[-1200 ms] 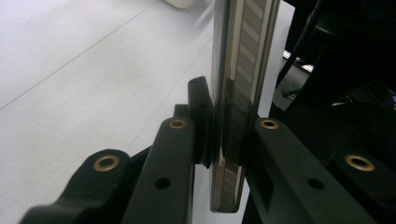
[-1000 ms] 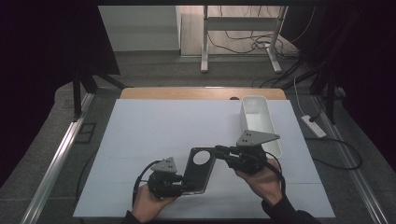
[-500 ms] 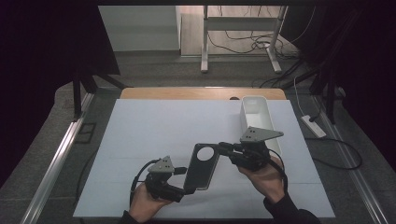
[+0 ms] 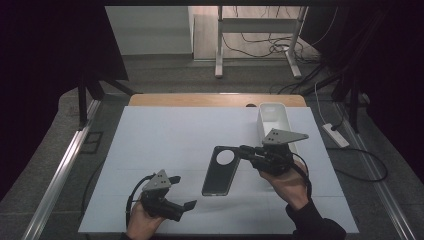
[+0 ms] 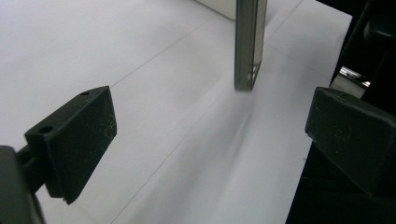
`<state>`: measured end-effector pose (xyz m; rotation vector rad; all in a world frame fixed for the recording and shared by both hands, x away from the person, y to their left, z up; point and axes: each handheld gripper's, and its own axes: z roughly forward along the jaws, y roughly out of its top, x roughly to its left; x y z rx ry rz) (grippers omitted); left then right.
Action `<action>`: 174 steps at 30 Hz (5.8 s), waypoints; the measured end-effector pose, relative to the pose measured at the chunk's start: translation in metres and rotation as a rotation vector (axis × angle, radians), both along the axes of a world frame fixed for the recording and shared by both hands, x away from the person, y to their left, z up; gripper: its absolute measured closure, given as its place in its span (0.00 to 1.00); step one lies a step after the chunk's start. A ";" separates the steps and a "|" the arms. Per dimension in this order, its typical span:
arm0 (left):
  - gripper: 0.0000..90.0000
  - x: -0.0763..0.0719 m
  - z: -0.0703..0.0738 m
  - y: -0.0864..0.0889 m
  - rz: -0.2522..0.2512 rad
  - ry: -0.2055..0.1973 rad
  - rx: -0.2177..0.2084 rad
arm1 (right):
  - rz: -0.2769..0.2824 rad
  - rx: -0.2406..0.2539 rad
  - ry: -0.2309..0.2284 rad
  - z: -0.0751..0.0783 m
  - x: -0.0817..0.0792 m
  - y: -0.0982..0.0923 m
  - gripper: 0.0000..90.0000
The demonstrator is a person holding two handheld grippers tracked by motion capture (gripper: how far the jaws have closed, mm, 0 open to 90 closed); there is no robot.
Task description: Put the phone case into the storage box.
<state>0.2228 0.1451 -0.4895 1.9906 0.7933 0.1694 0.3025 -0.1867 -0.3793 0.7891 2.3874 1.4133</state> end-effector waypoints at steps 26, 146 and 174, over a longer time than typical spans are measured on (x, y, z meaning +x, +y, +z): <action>0.00 -0.035 -0.013 0.070 0.178 0.000 0.007 | -0.044 -0.003 -0.035 0.020 0.031 -0.009 0.87; 0.00 -0.059 -0.030 0.103 0.296 -0.028 0.031 | -0.315 -0.242 -0.291 0.026 0.227 -0.125 0.88; 0.00 -0.058 -0.030 0.103 0.300 -0.016 0.038 | -0.294 -0.261 -0.306 -0.018 0.239 -0.123 0.88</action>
